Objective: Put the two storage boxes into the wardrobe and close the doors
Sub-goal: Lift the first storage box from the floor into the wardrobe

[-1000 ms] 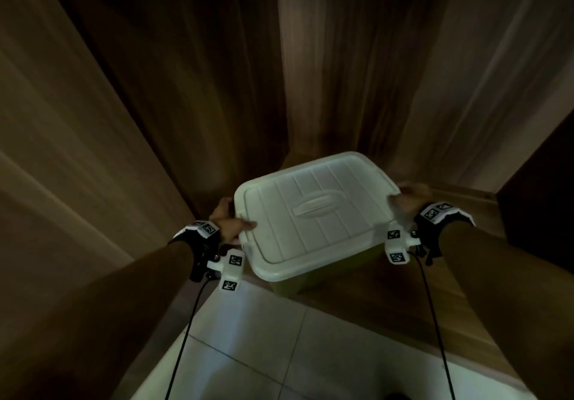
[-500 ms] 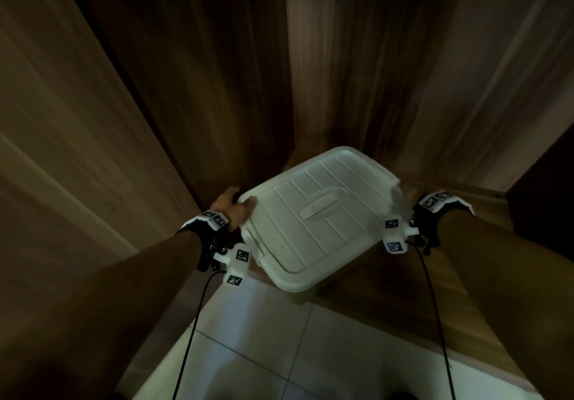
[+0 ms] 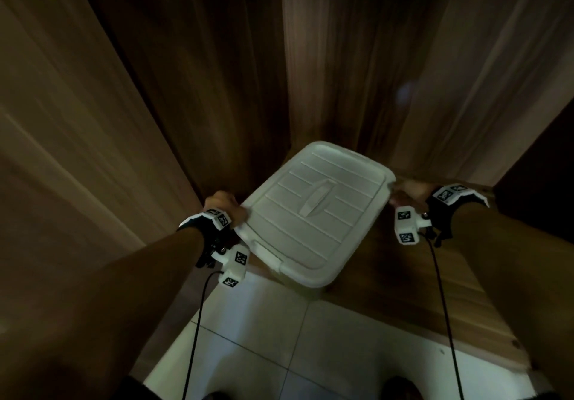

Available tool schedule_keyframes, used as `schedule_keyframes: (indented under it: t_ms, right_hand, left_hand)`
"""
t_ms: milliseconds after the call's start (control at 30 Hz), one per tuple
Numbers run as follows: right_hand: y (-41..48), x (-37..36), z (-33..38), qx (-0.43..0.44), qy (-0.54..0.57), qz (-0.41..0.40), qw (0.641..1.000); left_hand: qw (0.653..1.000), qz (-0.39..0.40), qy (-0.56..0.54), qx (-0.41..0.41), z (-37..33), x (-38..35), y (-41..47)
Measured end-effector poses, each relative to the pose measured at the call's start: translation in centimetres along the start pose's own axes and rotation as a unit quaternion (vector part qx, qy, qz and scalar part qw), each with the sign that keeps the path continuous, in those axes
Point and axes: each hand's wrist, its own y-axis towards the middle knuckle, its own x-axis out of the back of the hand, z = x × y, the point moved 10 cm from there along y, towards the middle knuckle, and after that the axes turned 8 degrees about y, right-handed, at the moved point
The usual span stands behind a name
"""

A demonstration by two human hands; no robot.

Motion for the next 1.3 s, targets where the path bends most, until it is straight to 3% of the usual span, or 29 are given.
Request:
schedule_keyframes:
  t_ms: [67, 267, 633, 800, 933, 1033, 1133, 1233, 1300]
  right_hand:
    - [-0.4, -1.2, 0.5, -0.003, 0.044, 0.023, 0.999]
    - [-2.6, -5.2, -1.7, -0.036, -0.04, 0.105, 0.993]
    - [-3.6, -7.4, 1.0, 0.027, -0.128, 0.071, 0.989]
    - [-3.5, -9.1, 0.5, 0.033, -0.162, 0.126, 0.978]
    - [-5.2, -10.0, 1.0, 0.016, -0.325, 0.163, 0.931]
    - [-6.5, -10.2, 2.5, 0.018, -0.486, 0.125, 0.865]
    - [-7.2, -11.6, 2.2, -0.004, -0.536, 0.131, 0.834]
    - [-7.4, -12.0, 2.7, 0.036, -0.621, 0.076, 0.779]
    - [-7.0, -12.1, 2.1, 0.038, -0.612, 0.083, 0.785]
  left_hand:
    - [1.0, -0.007, 0.024, -0.002, 0.8, 0.3, 0.0]
    - [0.999, 0.013, 0.007, -0.04, 0.2, -1.0, -0.2]
    - [0.994, 0.012, 0.077, -0.076, 1.5, -1.6, -0.4]
    - [0.994, 0.091, -0.047, -0.037, 1.3, -2.1, -1.3]
    - [0.99, 0.124, -0.012, -0.06, 1.0, -2.9, -1.9]
    - [0.988, 0.136, 0.037, -0.058, 1.7, -2.8, -2.4]
    - [0.981, 0.144, 0.094, -0.088, 1.4, -2.2, -3.0]
    - [0.974, 0.143, 0.14, -0.103, 1.2, -2.0, -3.8]
    - [0.97, 0.13, 0.171, -0.113, 0.9, -1.8, -4.3]
